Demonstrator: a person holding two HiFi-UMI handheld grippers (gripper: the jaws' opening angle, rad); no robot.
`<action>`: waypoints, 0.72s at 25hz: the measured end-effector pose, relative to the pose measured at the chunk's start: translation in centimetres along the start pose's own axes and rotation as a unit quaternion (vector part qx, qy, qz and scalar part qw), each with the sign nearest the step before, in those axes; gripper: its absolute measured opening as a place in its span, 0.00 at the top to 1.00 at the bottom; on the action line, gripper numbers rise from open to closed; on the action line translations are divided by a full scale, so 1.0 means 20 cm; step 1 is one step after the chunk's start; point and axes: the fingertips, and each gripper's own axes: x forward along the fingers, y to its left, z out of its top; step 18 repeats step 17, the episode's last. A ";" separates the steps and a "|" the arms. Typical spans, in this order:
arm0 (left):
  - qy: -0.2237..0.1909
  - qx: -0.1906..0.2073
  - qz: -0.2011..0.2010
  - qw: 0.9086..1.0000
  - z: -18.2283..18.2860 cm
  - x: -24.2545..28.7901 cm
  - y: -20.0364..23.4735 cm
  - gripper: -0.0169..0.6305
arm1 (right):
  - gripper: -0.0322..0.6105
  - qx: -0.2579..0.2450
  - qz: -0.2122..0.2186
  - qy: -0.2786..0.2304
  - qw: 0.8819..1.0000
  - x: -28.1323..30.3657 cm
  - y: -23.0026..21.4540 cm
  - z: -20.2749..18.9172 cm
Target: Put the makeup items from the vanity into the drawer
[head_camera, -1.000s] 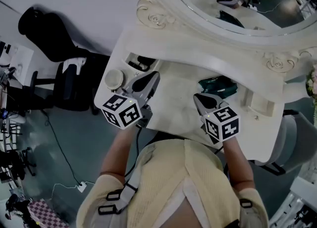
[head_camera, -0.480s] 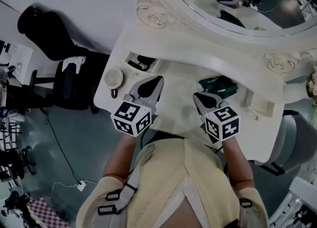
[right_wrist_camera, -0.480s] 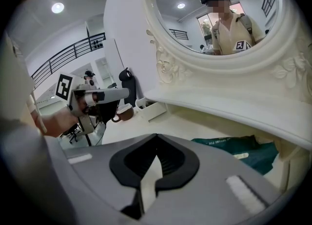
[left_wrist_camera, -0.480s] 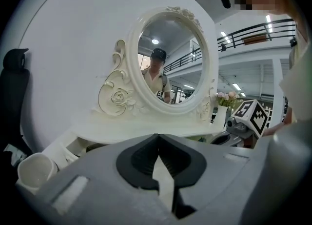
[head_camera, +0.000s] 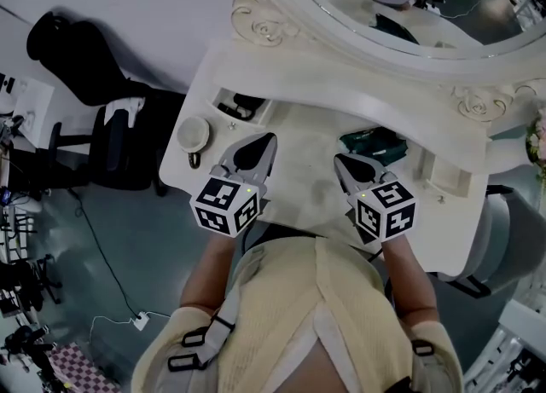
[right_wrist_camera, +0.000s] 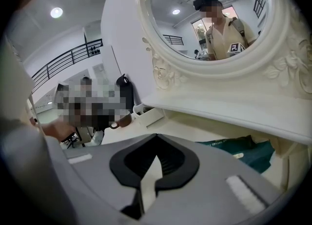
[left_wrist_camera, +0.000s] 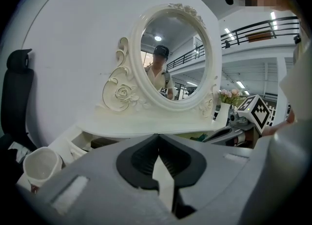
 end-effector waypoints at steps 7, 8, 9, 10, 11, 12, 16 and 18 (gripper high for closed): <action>0.008 0.003 0.004 1.000 -0.03 -0.01 0.00 0.97 | 0.95 0.023 0.014 -0.007 1.000 -0.01 0.03 0.01; 0.009 0.003 0.004 1.000 -0.04 -0.01 0.00 0.97 | 0.95 0.022 0.013 -0.006 1.000 -0.01 0.03 0.01; 0.011 0.003 0.005 1.000 -0.04 -0.02 0.00 0.97 | 0.95 0.021 0.011 -0.004 1.000 -0.01 0.03 0.01; 0.013 0.004 0.005 1.000 -0.05 -0.02 0.00 0.97 | 0.95 0.019 0.011 -0.002 1.000 -0.01 0.03 0.01; 0.014 0.005 0.003 1.000 -0.05 -0.02 0.00 0.97 | 0.95 0.018 0.011 0.000 1.000 -0.01 0.03 0.01; 0.015 0.007 0.002 1.000 -0.06 -0.02 -0.01 0.97 | 0.95 0.016 0.010 0.001 1.000 -0.02 0.03 0.01; 0.019 0.015 0.001 1.000 -0.08 -0.03 0.00 0.97 | 0.95 0.011 0.008 0.004 1.000 -0.01 0.05 0.01; 0.020 0.017 0.001 1.000 -0.08 -0.03 0.00 0.97 | 0.95 0.009 0.007 0.004 1.000 -0.01 0.06 0.01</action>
